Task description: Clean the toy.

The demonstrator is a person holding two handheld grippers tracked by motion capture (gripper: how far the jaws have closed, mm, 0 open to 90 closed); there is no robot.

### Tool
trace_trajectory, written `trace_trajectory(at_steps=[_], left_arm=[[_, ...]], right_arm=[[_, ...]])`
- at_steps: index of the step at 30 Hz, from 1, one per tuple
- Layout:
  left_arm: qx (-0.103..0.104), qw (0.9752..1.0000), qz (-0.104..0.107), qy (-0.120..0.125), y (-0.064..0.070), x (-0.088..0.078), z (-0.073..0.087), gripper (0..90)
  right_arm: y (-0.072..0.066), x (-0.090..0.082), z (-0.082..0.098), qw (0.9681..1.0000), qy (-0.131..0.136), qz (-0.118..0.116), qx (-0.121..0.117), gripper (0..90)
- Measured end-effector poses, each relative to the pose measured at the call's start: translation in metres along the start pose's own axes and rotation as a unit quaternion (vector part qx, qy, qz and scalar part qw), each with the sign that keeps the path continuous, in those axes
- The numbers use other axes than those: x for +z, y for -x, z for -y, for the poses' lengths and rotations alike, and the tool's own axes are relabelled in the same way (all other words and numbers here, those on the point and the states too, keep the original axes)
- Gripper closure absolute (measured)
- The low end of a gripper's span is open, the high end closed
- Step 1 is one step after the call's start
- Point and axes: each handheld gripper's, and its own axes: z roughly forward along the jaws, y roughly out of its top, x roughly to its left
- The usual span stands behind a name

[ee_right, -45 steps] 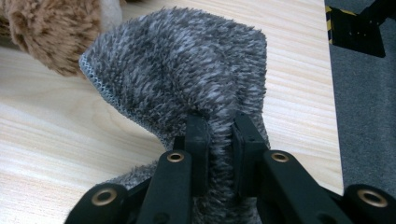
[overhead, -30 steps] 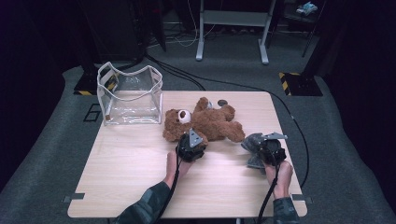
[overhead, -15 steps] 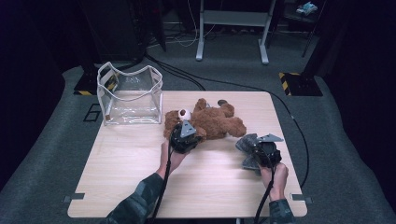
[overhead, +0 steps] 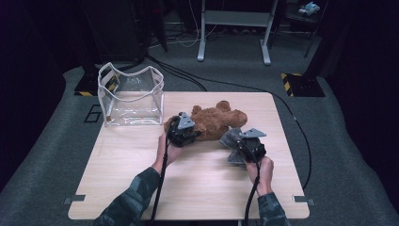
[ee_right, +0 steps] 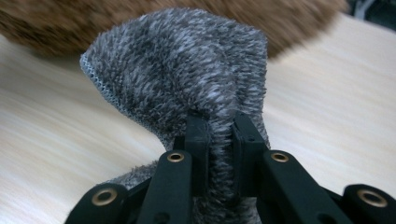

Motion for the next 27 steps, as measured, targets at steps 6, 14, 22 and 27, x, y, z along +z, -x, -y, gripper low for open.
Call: trace_trajectory(at_steps=[6, 14, 22, 27], left_arm=[[0.004, 0.9999, 0.011, -0.004, -0.003, -0.003, -0.005, 74.8], [0.013, 0.9995, 0.025, -0.011, -0.006, -0.005, -0.004, 74.7], [0.008, 0.9994, 0.031, -0.015, -0.01, -0.007, -0.002, 74.7], [0.005, 0.9994, 0.031, -0.012, -0.013, -0.008, -0.001, 74.7]], right_arm=[[-0.035, 0.019, -0.028, 0.9989, 0.015, -0.023, -0.037, 79.5], [-0.051, 0.047, -0.045, 0.9988, 0.005, -0.013, -0.047, 79.5], [-0.01, 0.051, -0.045, 0.9995, 0.008, 0.029, -0.004, 79.9], [0.022, 0.047, -0.042, 0.9976, 0.006, 0.064, 0.028, 79.9]])
